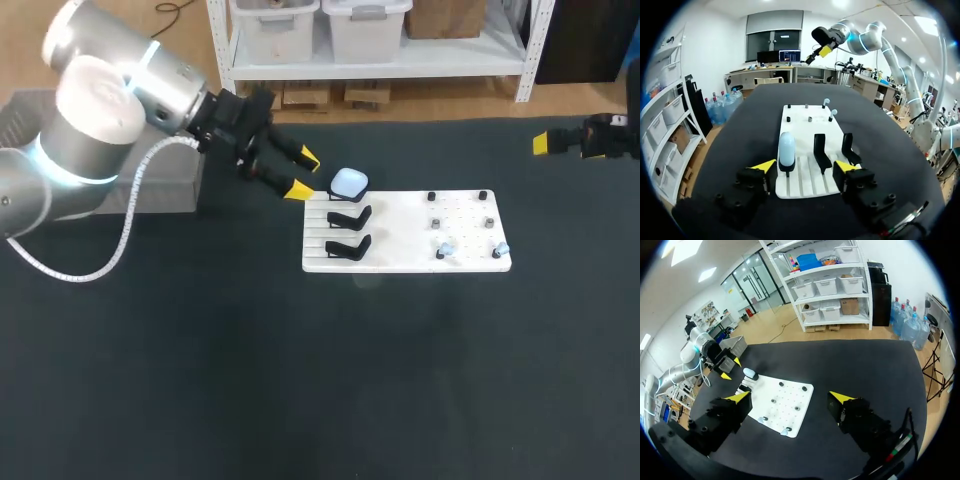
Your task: Pick up each earbud case from the left stands, insert the matching earbuds, close the lid, and place the case in the box.
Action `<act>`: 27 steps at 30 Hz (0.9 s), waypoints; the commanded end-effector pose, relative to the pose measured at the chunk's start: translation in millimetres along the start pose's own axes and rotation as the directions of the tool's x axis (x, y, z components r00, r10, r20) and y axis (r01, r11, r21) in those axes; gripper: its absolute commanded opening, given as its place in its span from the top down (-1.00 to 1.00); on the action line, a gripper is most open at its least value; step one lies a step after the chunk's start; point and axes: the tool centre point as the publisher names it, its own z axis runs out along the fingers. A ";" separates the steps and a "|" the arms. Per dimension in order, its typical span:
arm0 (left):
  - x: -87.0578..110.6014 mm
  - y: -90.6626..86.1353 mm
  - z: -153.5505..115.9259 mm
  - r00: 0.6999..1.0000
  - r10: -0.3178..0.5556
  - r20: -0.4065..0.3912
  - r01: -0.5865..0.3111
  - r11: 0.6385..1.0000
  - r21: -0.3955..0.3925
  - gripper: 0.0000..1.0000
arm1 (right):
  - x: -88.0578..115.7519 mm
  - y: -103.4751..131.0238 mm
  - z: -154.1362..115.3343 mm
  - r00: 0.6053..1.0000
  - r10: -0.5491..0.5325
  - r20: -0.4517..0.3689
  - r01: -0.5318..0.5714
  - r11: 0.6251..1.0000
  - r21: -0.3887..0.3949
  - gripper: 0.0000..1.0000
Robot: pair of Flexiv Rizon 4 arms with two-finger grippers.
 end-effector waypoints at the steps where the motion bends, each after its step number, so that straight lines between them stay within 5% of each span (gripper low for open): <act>1: 4.5 4.4 8.9 1.000 -0.003 0.002 0.003 1.000 0.006 -0.18 | 0.0 0.0 -0.3 1.000 0.000 0.000 0.000 1.000 0.000 -1.00; 5: 6.1 4.9 14.5 1.000 -0.001 0.010 0.001 1.000 -0.011 -0.11 | 0.0 0.0 -0.3 1.000 0.000 0.000 0.000 1.000 0.000 -1.00; 7: 5.9 5.6 17.3 1.000 -0.003 0.014 0.004 1.000 -0.013 -0.31 | 0.0 0.0 -0.3 1.000 0.000 0.000 0.000 1.000 0.000 -1.00; 16: 5.2 17.6 30.2 0.998 -0.022 0.059 0.024 0.999 -0.042 -0.22 | 0.0 0.0 -0.3 1.000 0.000 0.000 0.000 1.000 0.000 -1.00; 21: 3.2 20.8 35.1 0.997 -0.018 0.076 0.022 0.999 -0.049 -0.47 | 0.0 0.0 -0.3 1.000 0.000 0.000 0.000 1.000 0.000 -1.00; 27: 2.6 24.8 42.2 0.996 -0.002 0.086 0.007 0.998 -0.060 -0.27 | 0.0 0.0 -0.3 1.000 0.000 0.000 0.000 1.000 0.000 -1.00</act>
